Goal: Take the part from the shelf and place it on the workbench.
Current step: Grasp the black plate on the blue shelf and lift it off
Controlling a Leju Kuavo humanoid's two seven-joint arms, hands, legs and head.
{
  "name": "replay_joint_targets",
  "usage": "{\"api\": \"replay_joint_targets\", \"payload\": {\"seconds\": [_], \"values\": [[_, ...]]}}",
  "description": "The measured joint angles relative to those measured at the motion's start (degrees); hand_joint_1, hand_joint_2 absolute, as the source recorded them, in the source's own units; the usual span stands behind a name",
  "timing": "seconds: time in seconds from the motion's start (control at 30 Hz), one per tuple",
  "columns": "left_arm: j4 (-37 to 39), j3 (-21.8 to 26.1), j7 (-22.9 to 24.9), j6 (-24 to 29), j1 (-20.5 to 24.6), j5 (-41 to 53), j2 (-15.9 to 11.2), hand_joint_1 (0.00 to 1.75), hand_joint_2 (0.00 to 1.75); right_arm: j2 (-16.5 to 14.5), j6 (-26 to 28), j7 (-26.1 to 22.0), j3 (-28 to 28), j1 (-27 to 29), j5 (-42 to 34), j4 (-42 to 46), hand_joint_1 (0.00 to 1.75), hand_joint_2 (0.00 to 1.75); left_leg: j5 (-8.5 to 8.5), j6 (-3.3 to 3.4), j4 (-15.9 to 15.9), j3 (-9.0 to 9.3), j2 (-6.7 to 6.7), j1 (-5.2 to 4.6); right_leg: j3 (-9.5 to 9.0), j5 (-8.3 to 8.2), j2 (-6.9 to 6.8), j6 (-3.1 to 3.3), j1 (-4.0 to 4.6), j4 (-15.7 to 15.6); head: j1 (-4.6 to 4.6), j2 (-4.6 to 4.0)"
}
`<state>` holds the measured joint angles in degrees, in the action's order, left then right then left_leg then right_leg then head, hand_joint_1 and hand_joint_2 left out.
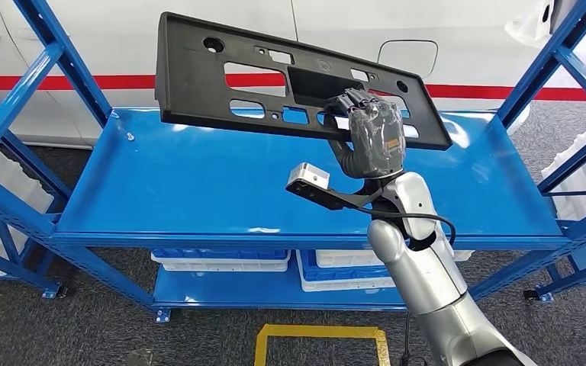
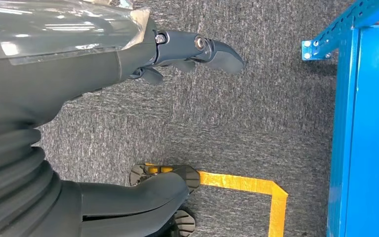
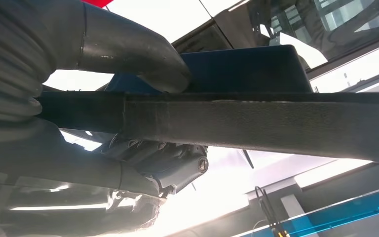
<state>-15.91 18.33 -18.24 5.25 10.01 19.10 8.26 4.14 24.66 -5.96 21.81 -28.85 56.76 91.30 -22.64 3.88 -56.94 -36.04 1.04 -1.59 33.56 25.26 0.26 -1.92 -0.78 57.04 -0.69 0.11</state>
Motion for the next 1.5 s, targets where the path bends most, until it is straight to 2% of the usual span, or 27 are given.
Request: {"api": "replay_joint_targets", "payload": {"seconds": [0.07,0.17,0.2,0.23,0.27,0.3,0.37,0.4,0.5,0.57,0.63,0.67,0.7,0.73,0.77,0.87,0.93,1.03,1.1,1.17,1.2,1.23,1.27,1.33,1.4,1.43,1.5], "values": [[0.0,0.02,0.46,0.2,0.02,0.03,0.05,0.0,1.75,0.27,0.12,0.01,-0.09,0.0,-0.03,0.0,1.75,1.75,0.56,0.43,0.63,0.23,-0.17,0.32,1.25,1.94,-0.04,0.22,0.16,2.82,-0.04,0.0],[0.02,0.03,0.69,0.55,-0.06,0.31,0.15,0.0,1.75,0.85,0.63,0.0,-0.23,0.62,-0.21,-0.03,1.75,1.75,0.87,0.68,0.81,-0.01,-0.24,0.41,5.62,7.13,-0.06,0.79,0.05,13.46,-0.08,0.0],[0.02,0.04,0.68,0.65,-0.1,0.45,0.19,0.0,1.75,1.04,0.81,-0.02,-0.24,1.0,-0.25,-0.04,1.75,1.75,0.98,0.65,0.79,-0.16,-0.24,0.43,6.32,7.85,-0.07,0.54,-0.05,15.65,-0.07,0.0],[0.02,0.04,0.68,0.72,-0.13,0.57,0.22,0.0,1.75,1.21,0.96,-0.04,-0.24,1.32,-0.28,-0.04,1.75,1.75,1.09,0.56,0.73,-0.33,-0.23,0.45,6.01,7.73,-0.09,0.08,-0.17,15.78,-0.08,0.0],[0.02,0.04,0.67,0.73,-0.14,0.66,0.25,0.0,1.75,1.35,1.09,-0.07,-0.24,1.52,-0.29,-0.04,1.75,1.75,1.22,0.41,0.62,-0.52,-0.23,0.51,4.56,6.82,-0.11,-0.54,-0.33,13.6,-0.08,0.0],[0.02,0.04,0.68,0.74,-0.14,0.69,0.27,0.0,1.75,1.47,1.19,-0.07,-0.25,1.6,-0.3,-0.04,1.75,1.75,1.32,0.23,0.41,-0.73,-0.22,0.57,2.1,5.49,-0.17,-1.17,-0.58,9.49,-0.08,0.0],[0.02,0.05,0.86,1.0,-0.13,0.71,0.21,0.0,1.75,1.67,1.47,-0.09,-0.24,1.69,-0.29,-0.04,1.75,1.75,1.48,-0.32,-0.09,-1.2,-0.21,0.63,-1.98,3.44,-0.01,-1.52,-0.59,2.88,-0.04,0.0],[0.02,0.06,1.01,1.18,-0.12,0.67,0.16,0.0,1.75,1.74,1.62,-0.12,-0.22,1.74,-0.28,-0.04,1.75,1.75,1.55,-0.61,-0.44,-1.43,-0.19,0.61,-2.83,2.98,0.13,-1.33,-0.5,1.3,-0.04,0.0],[0.07,0.5,1.37,1.35,-0.35,-0.15,0.08,0.0,1.75,1.75,1.89,-0.19,-0.1,1.8,-0.14,-0.03,1.75,1.75,1.8,-1.54,-1.03,-2.08,-0.04,0.67,-2.17,2.48,0.36,-0.07,-0.43,1.17,-0.02,0.0],[0.14,1.12,1.4,1.16,-0.66,-0.89,0.03,0.0,1.75,1.57,1.87,-0.17,0.02,1.67,0.32,0.11,1.75,1.75,-0.54,-2.39,-2.86,-3.12,-0.11,1.03,-1.55,1.76,0.23,1.13,-0.79,1.13,0.02,0.0],[0.22,1.56,1.36,0.97,-0.85,-1.15,0.04,0.0,1.75,1.41,1.67,-0.05,0.13,1.38,0.79,0.5,1.75,1.75,-5.7,-3.31,-8.77,-5.22,-0.24,1.5,-0.63,0.97,0.02,2.0,-0.81,1.12,0.07,0.0],[0.26,1.68,1.35,0.93,-0.88,-1.15,0.05,0.0,1.75,1.37,1.52,0.02,0.16,1.21,0.89,0.74,1.75,1.75,-7.99,-3.69,-12.52,-6.33,-0.29,1.72,-0.1,0.6,-0.08,2.15,-0.75,1.15,0.07,0.0],[0.3,1.76,1.35,0.91,-0.89,-1.14,0.05,0.0,1.75,1.34,1.38,0.08,0.19,1.07,0.94,0.97,1.75,1.75,-9.34,-3.96,-15.47,-6.94,-0.34,1.93,0.43,0.2,-0.17,2.15,-0.68,1.18,0.07,0.0],[0.33,1.8,1.35,0.91,-0.89,-1.13,0.06,0.0,1.75,1.33,1.26,0.12,0.22,0.97,0.96,1.21,1.75,1.75,-9.59,-4.11,-16.72,-6.64,-0.44,2.09,0.95,-0.19,-0.22,2.06,-0.64,1.2,0.07,0.0],[0.35,1.83,1.35,0.9,-0.89,-1.1,0.07,0.0,1.75,1.34,1.16,0.14,0.25,0.92,0.96,1.48,1.75,1.75,-8.84,-4.13,-15.73,-5.18,-0.53,2.21,1.4,-0.54,-0.24,1.91,-0.62,1.21,0.07,0.0],[0.36,1.86,1.35,0.91,-0.76,-1.04,0.05,0.0,1.75,1.35,0.97,0.27,0.28,0.7,0.87,2.57,1.75,1.75,-6.18,-3.52,-4.92,3.08,-0.63,2.17,2.26,-1.56,-0.29,1.24,-0.57,1.19,0.04,0.0],[0.36,1.91,1.35,0.92,-0.67,-1.03,0.03,0.0,1.75,1.34,0.8,0.4,0.29,0.38,0.84,3.17,1.75,1.75,-6.01,-2.96,-0.99,5.62,-0.57,1.72,2.39,-2.2,-0.39,0.49,-0.58,1.07,0.03,0.0],[0.38,2.1,1.35,0.93,-0.66,-1.03,0.08,0.0,1.75,1.39,0.58,0.55,0.3,0.2,0.77,3.72,1.75,1.75,-4.75,-1.89,-0.09,5.29,-0.72,1.44,2.82,-2.6,-0.46,-0.57,-0.53,1.08,0.09,0.0],[0.39,2.28,1.35,0.93,-0.6,-1.02,0.13,0.0,1.75,1.55,0.49,0.66,0.21,0.14,0.59,3.89,1.75,1.75,-3.25,-0.95,0.69,4.58,-1.02,1.63,4.39,0.34,-0.42,-0.21,-0.32,4.41,-0.02,0.0],[0.39,2.43,1.36,0.89,-0.56,-0.99,0.21,0.0,1.75,1.73,0.43,0.71,0.14,0.28,0.37,3.95,1.75,1.75,-2.01,-0.48,0.76,3.2,-1.15,1.59,6.78,5.17,-0.4,0.49,-0.34,11.75,-0.11,0.0],[0.4,2.48,1.39,0.87,-0.57,-0.97,0.27,0.0,1.75,1.84,0.42,0.71,0.1,0.49,0.23,3.96,1.75,1.75,-1.44,-0.47,0.73,2.4,-1.15,1.57,7.54,6.71,-0.39,0.42,-0.34,15.16,-0.1,0.0],[0.4,2.52,1.41,0.86,-0.58,-0.96,0.32,0.0,1.75,1.93,0.41,0.67,0.07,0.73,0.02,3.96,1.75,1.75,-0.85,-0.51,0.7,1.6,-1.15,1.56,7.57,7.31,-0.39,0.06,-0.34,17.19,-0.1,0.0],[0.41,2.57,1.42,0.86,-0.59,-0.95,0.35,0.0,1.75,2.01,0.42,0.59,0.03,0.92,-0.24,3.96,1.75,1.75,-0.28,-0.61,0.66,0.83,-1.15,1.56,6.57,6.91,-0.38,-0.5,-0.34,17.14,-0.11,0.0],[0.42,2.68,1.44,0.87,-0.59,-0.98,0.37,0.0,1.75,2.07,0.43,0.33,-0.04,1.0,-0.88,3.96,1.75,1.75,0.78,-1.01,0.45,-0.55,-1.14,1.57,1.47,4.93,-0.4,-1.47,-0.43,10.99,-0.11,0.0],[0.42,2.78,1.41,0.87,-0.55,-1.02,0.3,0.0,1.75,2.11,0.43,0.05,-0.16,0.7,-1.78,3.97,1.75,1.75,1.63,-1.58,-0.1,-1.71,-1.13,1.38,-4.06,4.51,-0.33,-1.41,-0.29,2.96,-0.07,0.0],[0.42,2.8,1.38,0.87,-0.54,-1.05,0.23,0.0,1.75,2.15,0.43,-0.04,-0.21,0.52,-2.3,3.98,1.75,1.75,2.01,-1.86,-0.36,-2.07,-1.13,1.27,-5.29,4.8,-0.26,-1.11,-0.21,0.75,-0.04,0.0],[0.42,2.85,1.31,0.86,-0.6,-1.08,0.05,0.0,1.75,2.32,0.42,-0.1,-0.32,0.31,-3.14,3.99,1.75,1.75,2.81,-2.39,-0.46,-2.46,-1.09,1.24,-4.91,4.75,-0.2,-0.28,-0.18,0.08,0.06,0.0]]}}
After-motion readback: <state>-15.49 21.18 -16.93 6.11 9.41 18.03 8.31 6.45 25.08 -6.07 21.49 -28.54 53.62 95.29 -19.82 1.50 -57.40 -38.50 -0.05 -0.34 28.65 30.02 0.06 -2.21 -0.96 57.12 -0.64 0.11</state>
